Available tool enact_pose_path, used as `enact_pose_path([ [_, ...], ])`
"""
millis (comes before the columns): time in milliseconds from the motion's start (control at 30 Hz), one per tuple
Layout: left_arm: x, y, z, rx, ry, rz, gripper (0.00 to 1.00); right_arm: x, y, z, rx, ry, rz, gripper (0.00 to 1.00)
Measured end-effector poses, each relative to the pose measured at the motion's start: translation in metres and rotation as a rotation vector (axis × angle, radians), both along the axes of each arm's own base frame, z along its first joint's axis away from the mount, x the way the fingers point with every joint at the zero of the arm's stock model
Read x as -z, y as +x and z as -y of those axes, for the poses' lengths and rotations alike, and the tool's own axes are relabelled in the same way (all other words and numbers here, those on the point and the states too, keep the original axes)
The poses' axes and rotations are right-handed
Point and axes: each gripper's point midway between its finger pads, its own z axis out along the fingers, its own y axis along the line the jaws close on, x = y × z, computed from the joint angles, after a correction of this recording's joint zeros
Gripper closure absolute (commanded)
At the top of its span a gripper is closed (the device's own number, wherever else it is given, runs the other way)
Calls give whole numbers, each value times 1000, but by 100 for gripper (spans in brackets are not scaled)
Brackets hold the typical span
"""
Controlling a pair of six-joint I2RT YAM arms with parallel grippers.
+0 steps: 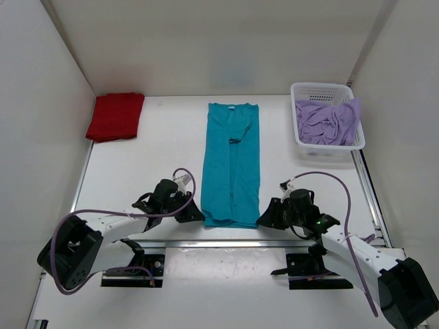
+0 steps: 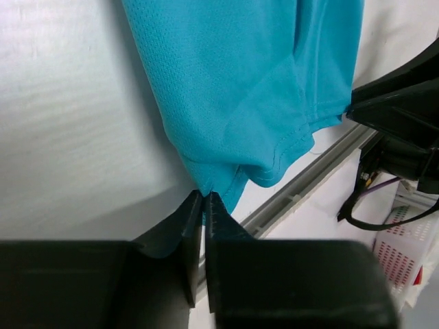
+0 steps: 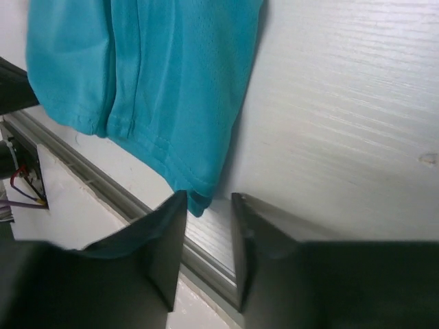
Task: Fold and stack the t-shirts
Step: Rotate the tshirt 90 degrees
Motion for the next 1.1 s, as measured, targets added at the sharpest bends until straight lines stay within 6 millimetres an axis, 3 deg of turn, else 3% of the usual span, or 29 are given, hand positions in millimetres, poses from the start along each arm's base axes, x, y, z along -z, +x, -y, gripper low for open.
enact_pose_path([
  [67, 3, -5, -2, 10, 4, -18, 64, -4, 0, -2, -8, 12, 13, 59],
  [133, 7, -10, -4, 13, 8, -37, 57, -6, 3, -1, 0, 21, 20, 57],
  [233, 11, -14, -6, 12, 7, -56, 49, -7, 6, 2, 16, 28, 16, 55],
  [333, 8, -13, -4, 10, -7, -49, 48, -7, 6, -1, 0, 22, 7, 62],
  [533, 13, -14, 1, 18, -14, -71, 70, -2, -3, -9, -51, 6, -23, 80],
  [633, 16, -17, 2, 23, -9, -79, 93, -2, -6, -11, -58, 5, -28, 100],
  [667, 16, -18, 1, 23, -8, -80, 98, -2, -6, -11, -59, 5, -28, 100],
  [833, 16, -26, -5, 28, 12, -99, 100, -5, -19, -17, -92, -5, -21, 100],
  [967, -4, -28, -6, 27, -20, -78, 100, -21, -26, -23, -122, 7, 5, 100],
  [1100, -44, 4, -4, -32, -84, -19, 100, -50, 8, -19, -54, 20, 54, 100],
])
